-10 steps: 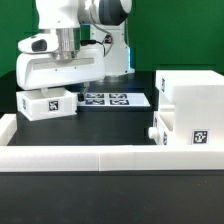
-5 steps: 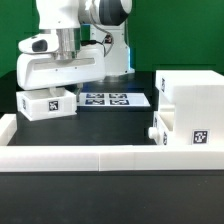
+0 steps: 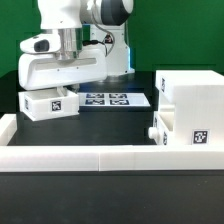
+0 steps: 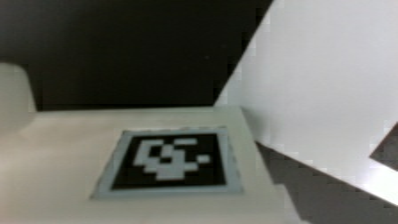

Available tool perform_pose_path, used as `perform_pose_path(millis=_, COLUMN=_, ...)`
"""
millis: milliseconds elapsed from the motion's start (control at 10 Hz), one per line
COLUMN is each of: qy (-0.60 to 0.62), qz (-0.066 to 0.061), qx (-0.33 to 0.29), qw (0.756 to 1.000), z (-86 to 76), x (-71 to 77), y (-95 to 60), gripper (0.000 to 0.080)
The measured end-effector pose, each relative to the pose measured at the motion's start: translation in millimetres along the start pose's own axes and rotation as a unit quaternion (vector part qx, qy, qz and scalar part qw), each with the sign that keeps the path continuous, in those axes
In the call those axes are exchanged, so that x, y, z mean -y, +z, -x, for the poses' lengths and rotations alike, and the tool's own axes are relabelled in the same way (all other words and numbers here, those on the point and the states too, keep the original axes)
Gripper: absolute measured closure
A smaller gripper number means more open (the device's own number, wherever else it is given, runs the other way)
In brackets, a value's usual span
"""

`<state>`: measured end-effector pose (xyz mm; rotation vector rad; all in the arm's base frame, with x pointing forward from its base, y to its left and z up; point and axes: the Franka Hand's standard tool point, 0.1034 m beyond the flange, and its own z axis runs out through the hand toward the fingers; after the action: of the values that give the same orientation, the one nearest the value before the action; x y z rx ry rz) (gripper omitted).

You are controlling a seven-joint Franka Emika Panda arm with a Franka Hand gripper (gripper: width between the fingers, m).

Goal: Assemble drawer

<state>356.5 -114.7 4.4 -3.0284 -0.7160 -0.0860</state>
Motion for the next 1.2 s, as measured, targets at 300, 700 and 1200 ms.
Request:
perform_pose_path(millis=300, qy=-0.002, qz=0.000, qx=-0.006, qw=1.000, z=-29.5, x=19.6, y=-7.6, gripper=0.0759)
perform_pose_path(millis=700, qy=-0.055, qz=-0.018, qx=-0.002, qw=0.998, z=-91.6, x=32.7, y=-27.7, gripper=0.0758)
perform_pose_path(millis=1200, qy=-0.219, qz=-0.014, qx=-0.001, qw=0.976, z=-97.2, x=25.4, y=-28.0, gripper=0.0758)
